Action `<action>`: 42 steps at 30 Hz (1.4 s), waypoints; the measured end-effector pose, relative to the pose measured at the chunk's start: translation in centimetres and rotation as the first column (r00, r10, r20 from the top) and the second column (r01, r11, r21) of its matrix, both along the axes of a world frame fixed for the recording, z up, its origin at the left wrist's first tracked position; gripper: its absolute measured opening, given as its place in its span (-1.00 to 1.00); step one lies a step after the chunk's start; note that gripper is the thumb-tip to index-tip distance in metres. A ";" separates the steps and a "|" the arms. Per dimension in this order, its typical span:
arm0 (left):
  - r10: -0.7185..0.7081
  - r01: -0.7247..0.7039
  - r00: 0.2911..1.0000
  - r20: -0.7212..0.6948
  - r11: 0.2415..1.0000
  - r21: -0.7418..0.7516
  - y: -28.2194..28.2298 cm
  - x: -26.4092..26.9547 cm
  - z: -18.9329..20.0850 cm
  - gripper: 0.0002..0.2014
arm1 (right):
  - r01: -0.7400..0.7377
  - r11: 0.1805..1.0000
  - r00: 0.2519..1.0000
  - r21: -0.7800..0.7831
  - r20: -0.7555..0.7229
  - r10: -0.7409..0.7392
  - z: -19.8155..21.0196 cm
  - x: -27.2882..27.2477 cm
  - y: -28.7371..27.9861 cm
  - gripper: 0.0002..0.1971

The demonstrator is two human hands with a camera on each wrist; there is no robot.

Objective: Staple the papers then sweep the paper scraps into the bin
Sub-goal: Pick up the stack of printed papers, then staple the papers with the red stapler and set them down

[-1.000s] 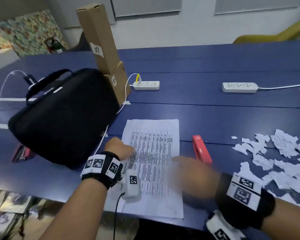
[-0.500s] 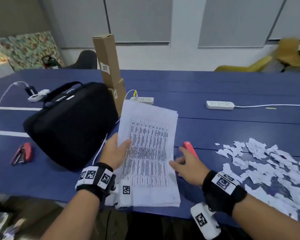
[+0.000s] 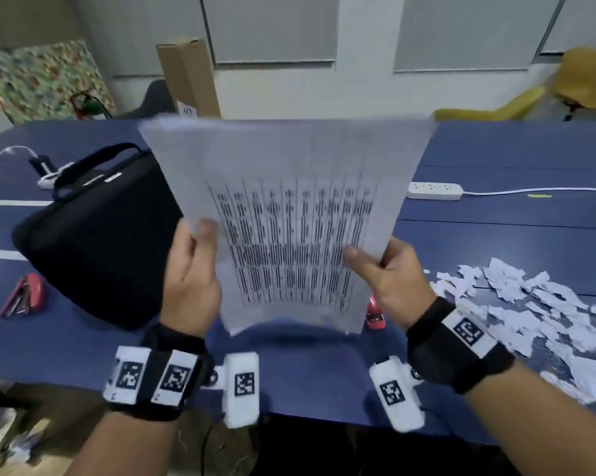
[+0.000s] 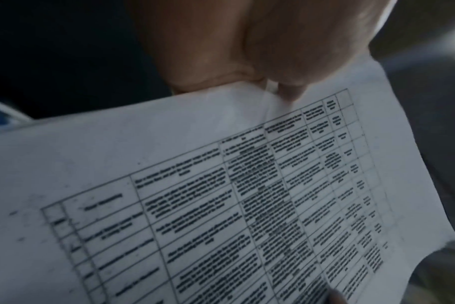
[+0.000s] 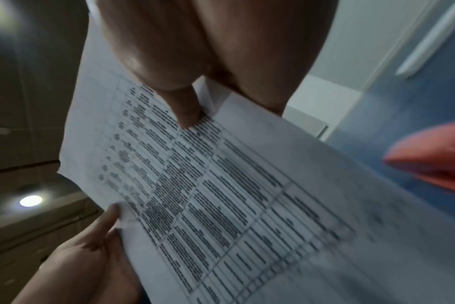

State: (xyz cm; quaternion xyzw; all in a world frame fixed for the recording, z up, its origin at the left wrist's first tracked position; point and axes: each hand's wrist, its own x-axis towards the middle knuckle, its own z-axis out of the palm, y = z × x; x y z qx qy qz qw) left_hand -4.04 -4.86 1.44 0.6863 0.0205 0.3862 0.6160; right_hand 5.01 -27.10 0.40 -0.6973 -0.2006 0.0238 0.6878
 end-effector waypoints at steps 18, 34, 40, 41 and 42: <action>0.129 -0.140 0.984 0.121 0.986 0.088 2.5 2.4 5.1 -0.86 | -0.167 0.980 0.986 -0.105 -0.034 0.164 -0.6 1.4 -1.2 -0.83; 0.292 -0.303 0.944 0.151 0.952 0.050 1.1 1.8 4.5 -0.80 | -0.066 0.241 0.993 -0.968 -0.089 -0.082 -4.0 5.7 0.3 -0.75; 0.236 -0.250 0.958 0.165 0.966 0.071 -0.8 1.4 4.8 -0.82 | 0.420 0.832 0.899 -0.364 0.040 -0.436 2.5 4.4 -4.4 -0.84; 0.221 -0.238 0.959 0.176 0.968 0.080 -1.4 1.2 4.9 -0.82 | 0.509 0.839 0.861 -0.192 0.130 -0.492 4.5 3.6 -4.7 -0.85; 0.204 -0.224 0.961 0.188 0.971 0.088 -2.0 1.1 4.9 -0.82 | 0.549 0.836 0.817 -0.018 0.224 -0.532 6.6 2.6 -4.7 -0.86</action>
